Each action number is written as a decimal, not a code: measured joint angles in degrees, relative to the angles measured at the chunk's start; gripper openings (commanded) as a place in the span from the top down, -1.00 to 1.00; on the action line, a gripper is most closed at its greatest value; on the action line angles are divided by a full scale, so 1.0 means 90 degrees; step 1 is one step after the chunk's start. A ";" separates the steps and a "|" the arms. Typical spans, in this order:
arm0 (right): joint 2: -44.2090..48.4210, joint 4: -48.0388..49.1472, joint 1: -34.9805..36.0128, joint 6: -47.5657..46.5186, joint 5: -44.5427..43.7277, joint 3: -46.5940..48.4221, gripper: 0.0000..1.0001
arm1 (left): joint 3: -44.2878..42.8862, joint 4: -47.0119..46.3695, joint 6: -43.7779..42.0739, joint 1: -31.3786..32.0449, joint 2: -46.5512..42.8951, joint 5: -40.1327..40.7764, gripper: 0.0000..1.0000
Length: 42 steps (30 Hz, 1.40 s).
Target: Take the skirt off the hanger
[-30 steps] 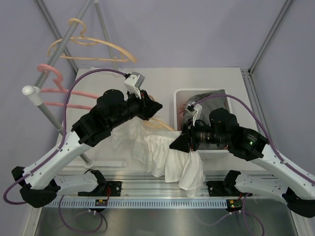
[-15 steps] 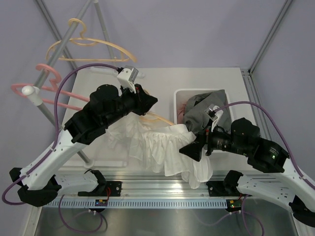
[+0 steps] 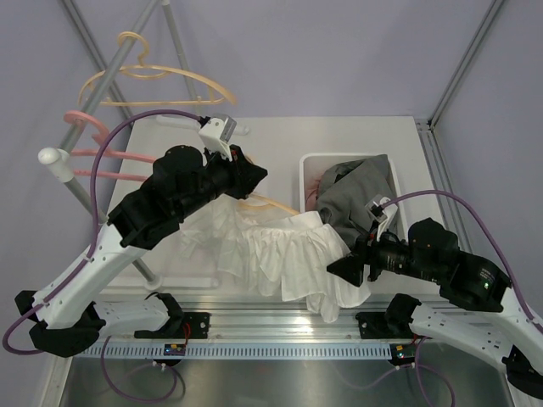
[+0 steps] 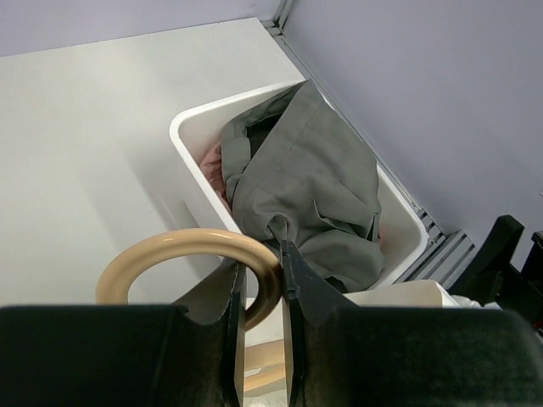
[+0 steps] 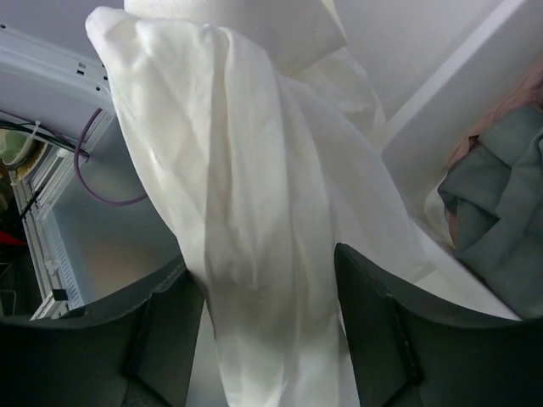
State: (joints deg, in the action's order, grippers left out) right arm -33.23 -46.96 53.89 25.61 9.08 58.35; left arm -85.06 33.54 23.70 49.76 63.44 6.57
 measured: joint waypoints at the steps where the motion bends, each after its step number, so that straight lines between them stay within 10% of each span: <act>1: 0.0005 -0.0015 0.0000 0.0017 0.0002 0.0000 -0.24 | 0.0000 0.0010 0.0000 0.0000 0.0000 0.0012 1.00; 7: 0.0010 -0.0177 0.0000 0.0012 0.0046 0.0000 1.00 | -0.0015 0.0070 -0.0053 0.0000 0.0002 0.0119 1.00; 42: 0.1727 -0.2533 0.0000 0.1005 -0.1829 0.1321 1.00 | -0.0984 0.0367 0.0284 0.0002 -0.0138 0.0799 1.00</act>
State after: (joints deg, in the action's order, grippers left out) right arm -17.69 -69.76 53.89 34.65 -7.38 70.24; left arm -93.91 36.84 26.26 49.78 62.19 13.76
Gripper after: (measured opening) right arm 0.011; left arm 0.170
